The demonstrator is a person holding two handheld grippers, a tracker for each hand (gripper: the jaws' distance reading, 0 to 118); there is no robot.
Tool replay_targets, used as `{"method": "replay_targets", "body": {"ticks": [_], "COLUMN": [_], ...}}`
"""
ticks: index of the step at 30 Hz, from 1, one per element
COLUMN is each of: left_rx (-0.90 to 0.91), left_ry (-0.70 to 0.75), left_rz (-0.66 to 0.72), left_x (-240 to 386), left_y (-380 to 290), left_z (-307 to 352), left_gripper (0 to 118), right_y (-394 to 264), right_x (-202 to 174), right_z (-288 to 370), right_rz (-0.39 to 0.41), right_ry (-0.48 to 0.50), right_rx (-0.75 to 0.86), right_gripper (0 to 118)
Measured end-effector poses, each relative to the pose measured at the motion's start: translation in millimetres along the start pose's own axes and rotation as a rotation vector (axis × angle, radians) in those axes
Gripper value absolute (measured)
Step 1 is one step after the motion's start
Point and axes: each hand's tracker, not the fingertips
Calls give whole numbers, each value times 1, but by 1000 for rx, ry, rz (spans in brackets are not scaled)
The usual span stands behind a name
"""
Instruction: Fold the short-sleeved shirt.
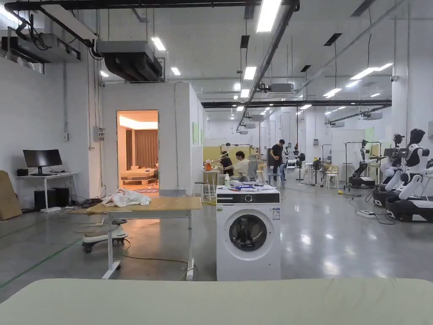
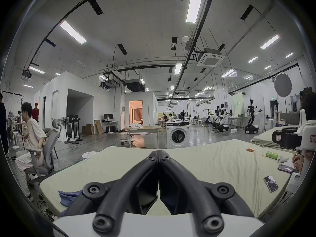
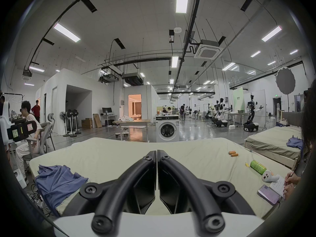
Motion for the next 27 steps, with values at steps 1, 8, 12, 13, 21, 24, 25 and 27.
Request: {"method": "replay_targets", "body": {"ticks": [1, 8, 12, 13, 21, 24, 25, 27], "left_rx": [1, -3, -4, -4, -24, -145, -176, -162], "left_ry": [0, 7, 25, 25, -44, -248, -305, -336], "left_rz": [3, 24, 8, -8, -1087, -1434, -1501, -1502], "left_x": [0, -1, -3, -2, 51, 56, 57, 58], "left_y": [0, -3, 1, 2, -63, -110, -123, -140], "left_z": [0, 3, 0, -1, 3, 7, 10, 17], "left_gripper": [0, 0, 0, 0, 0, 0, 0, 0], "right_y": [0, 0, 2, 3, -53, -89, -100, -104], "right_x": [0, 0, 1, 1, -52, -60, -48, -59], "right_z": [0, 1, 0, 0, 3, 16, 20, 22], "right_rz": [3, 24, 29, 46, 1357, 1746, 1817, 1787], "right_ry": [0, -26, -18, -17, 12, 174, 213, 233], "right_rx": [-2, 0, 2, 0, 23, 0, 21, -11], "right_gripper": [0, 0, 0, 0, 0, 0, 0, 0]}}
